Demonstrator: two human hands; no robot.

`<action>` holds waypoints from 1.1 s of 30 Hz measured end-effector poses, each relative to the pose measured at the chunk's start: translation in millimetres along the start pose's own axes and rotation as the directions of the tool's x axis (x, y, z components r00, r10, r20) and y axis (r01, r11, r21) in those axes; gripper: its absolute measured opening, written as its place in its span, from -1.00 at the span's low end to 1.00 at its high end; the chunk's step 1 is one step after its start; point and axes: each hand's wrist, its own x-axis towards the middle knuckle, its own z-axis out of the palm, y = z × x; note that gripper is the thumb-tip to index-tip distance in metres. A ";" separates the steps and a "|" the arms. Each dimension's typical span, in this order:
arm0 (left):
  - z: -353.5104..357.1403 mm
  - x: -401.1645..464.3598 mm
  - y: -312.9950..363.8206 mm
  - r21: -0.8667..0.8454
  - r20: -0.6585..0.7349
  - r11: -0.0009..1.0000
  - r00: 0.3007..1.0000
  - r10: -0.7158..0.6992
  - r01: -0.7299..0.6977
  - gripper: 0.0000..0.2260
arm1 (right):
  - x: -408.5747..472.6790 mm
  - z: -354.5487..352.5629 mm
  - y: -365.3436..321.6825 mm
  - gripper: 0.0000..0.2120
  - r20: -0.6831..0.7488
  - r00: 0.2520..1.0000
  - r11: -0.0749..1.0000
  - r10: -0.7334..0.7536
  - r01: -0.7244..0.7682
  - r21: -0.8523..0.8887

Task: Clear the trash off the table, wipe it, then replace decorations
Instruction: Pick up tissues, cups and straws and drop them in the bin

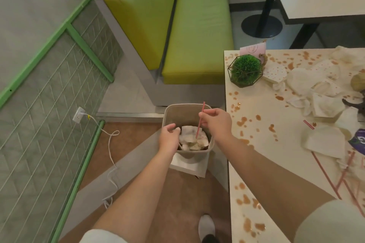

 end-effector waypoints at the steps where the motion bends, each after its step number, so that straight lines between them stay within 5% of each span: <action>1: -1.6 -1.1 -0.5 0.017 0.014 1.000 1.000 0.018 -0.018 -0.73 | -0.3 7.2 3.6 -0.89 -0.014 1.000 1.000 0.001 -0.001 0.000; 6: 4.1 -10.2 1.2 0.125 0.073 0.986 0.993 0.098 -0.106 -0.79 | -6.0 9.0 25.0 -0.74 0.007 0.999 0.982 0.049 -0.047 -0.183; 12: 23.9 -27.4 6.2 0.205 0.188 0.962 0.972 0.141 -0.179 -0.87 | -21.4 -33.9 30.0 -0.91 -0.061 0.996 0.990 0.067 -0.074 -0.117; 23: 120.4 -93.0 30.3 0.330 0.493 0.863 0.850 0.187 -0.382 -0.80 | -50.6 -160.8 28.4 -0.86 -0.288 0.956 0.996 0.045 -0.065 -0.059; 33: 207.9 -145.4 31.9 0.330 0.613 0.826 0.769 0.180 -0.456 -0.75 | -47.6 -267.6 39.2 -0.85 -0.442 0.896 0.979 0.030 -0.116 -0.167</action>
